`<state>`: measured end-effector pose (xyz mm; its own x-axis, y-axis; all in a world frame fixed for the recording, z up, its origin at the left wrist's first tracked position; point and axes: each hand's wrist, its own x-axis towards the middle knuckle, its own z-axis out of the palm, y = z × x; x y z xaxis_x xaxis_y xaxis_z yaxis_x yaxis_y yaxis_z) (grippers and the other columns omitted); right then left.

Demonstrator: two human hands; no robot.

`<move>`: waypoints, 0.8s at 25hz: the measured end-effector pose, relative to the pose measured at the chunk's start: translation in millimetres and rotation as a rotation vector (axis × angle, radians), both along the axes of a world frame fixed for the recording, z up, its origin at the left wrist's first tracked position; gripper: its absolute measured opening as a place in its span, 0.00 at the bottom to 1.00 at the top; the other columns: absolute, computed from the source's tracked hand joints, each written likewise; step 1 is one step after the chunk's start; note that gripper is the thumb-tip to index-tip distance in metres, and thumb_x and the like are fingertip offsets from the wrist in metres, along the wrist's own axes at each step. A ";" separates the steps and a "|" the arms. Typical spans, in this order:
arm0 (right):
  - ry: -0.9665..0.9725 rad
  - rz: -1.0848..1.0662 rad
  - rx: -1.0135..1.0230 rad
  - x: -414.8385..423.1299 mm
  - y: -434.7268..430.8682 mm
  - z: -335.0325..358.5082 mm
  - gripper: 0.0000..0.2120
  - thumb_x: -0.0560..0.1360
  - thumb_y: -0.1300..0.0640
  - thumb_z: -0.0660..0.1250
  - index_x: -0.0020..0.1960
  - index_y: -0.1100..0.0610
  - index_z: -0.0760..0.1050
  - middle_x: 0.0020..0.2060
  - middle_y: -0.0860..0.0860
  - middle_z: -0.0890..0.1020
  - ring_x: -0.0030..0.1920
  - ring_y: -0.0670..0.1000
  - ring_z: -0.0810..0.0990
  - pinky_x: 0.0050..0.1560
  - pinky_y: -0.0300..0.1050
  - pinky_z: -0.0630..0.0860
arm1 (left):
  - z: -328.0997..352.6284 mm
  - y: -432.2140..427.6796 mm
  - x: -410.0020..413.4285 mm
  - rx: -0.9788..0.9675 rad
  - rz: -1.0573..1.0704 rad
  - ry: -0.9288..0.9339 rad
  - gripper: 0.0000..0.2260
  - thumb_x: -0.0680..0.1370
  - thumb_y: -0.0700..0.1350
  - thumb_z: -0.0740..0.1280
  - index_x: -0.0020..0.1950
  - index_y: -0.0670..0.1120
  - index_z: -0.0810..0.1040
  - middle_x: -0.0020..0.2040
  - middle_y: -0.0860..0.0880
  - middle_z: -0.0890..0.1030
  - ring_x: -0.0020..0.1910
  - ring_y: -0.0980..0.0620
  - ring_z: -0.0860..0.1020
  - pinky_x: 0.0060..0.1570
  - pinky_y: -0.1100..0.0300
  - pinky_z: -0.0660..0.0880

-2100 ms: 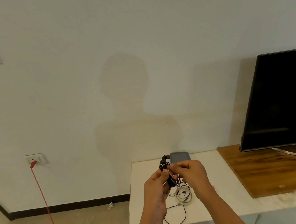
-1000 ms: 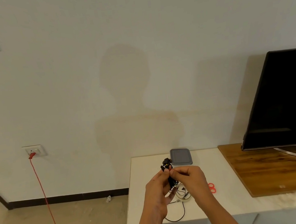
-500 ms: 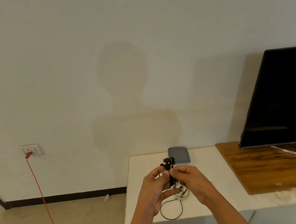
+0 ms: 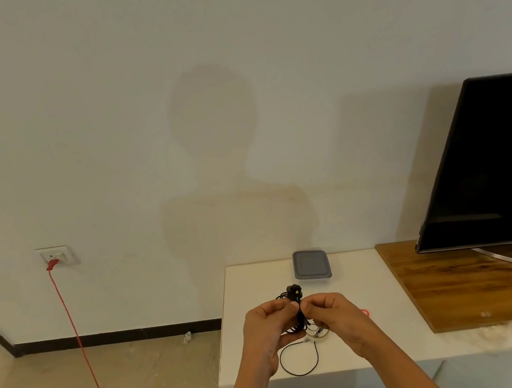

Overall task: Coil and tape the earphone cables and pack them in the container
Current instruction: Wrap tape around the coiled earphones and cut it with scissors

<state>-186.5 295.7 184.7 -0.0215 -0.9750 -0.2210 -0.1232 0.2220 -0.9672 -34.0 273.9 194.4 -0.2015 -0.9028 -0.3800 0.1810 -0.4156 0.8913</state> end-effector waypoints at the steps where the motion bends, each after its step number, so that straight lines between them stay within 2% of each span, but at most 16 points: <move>1: -0.011 0.009 0.006 -0.4 0.3 -0.2 0.08 0.76 0.54 0.67 0.51 0.53 0.83 0.45 0.50 0.86 0.46 0.47 0.82 0.50 0.39 0.75 | 0.4 0.0 -0.9 0.002 -0.004 0.008 0.07 0.72 0.36 0.72 0.50 0.36 0.82 0.46 0.35 0.84 0.45 0.39 0.84 0.44 0.46 0.82; 6: -0.029 -0.014 -0.007 -4.7 -2.0 2.4 0.08 0.74 0.55 0.68 0.51 0.54 0.83 0.45 0.52 0.86 0.51 0.52 0.83 0.58 0.46 0.75 | 5.5 -0.5 -3.2 0.042 -0.036 0.102 0.06 0.76 0.38 0.68 0.49 0.36 0.82 0.46 0.37 0.85 0.43 0.41 0.84 0.49 0.43 0.80; 9: -0.032 -0.041 -0.011 -4.2 -2.7 3.4 0.07 0.75 0.55 0.67 0.50 0.53 0.83 0.45 0.53 0.86 0.52 0.53 0.82 0.58 0.46 0.75 | 6.8 -0.9 -6.3 0.050 -0.023 0.110 0.07 0.76 0.39 0.68 0.50 0.37 0.83 0.46 0.37 0.85 0.43 0.42 0.84 0.49 0.43 0.81; 12: -0.041 -0.095 -0.024 1.3 -1.1 6.2 0.07 0.77 0.56 0.65 0.46 0.51 0.82 0.43 0.50 0.85 0.49 0.49 0.82 0.51 0.38 0.75 | 5.5 -0.3 -10.2 0.026 0.017 0.100 0.06 0.76 0.38 0.68 0.49 0.37 0.83 0.45 0.39 0.85 0.43 0.42 0.85 0.47 0.45 0.81; 14: -0.023 -0.157 -0.051 8.1 -1.5 4.9 0.09 0.78 0.58 0.63 0.45 0.53 0.82 0.41 0.49 0.85 0.45 0.46 0.81 0.44 0.34 0.74 | 1.5 1.0 -15.1 -0.006 0.073 0.086 0.06 0.76 0.37 0.68 0.50 0.38 0.83 0.45 0.40 0.85 0.44 0.43 0.85 0.45 0.48 0.82; 17: 0.128 -0.312 -0.162 19.6 -3.2 -2.4 0.10 0.79 0.59 0.62 0.43 0.57 0.80 0.38 0.51 0.84 0.40 0.48 0.81 0.37 0.32 0.74 | -3.3 5.0 -26.1 -0.063 0.163 0.047 0.05 0.76 0.36 0.68 0.48 0.38 0.83 0.43 0.40 0.86 0.44 0.43 0.85 0.45 0.50 0.82; 20: 0.248 -0.436 -0.250 26.7 -2.1 -7.1 0.08 0.78 0.58 0.64 0.41 0.51 0.78 0.36 0.47 0.82 0.38 0.46 0.81 0.35 0.31 0.74 | -4.4 8.4 -34.3 -0.091 0.248 0.003 0.05 0.75 0.35 0.68 0.44 0.40 0.84 0.40 0.41 0.85 0.42 0.43 0.85 0.43 0.51 0.82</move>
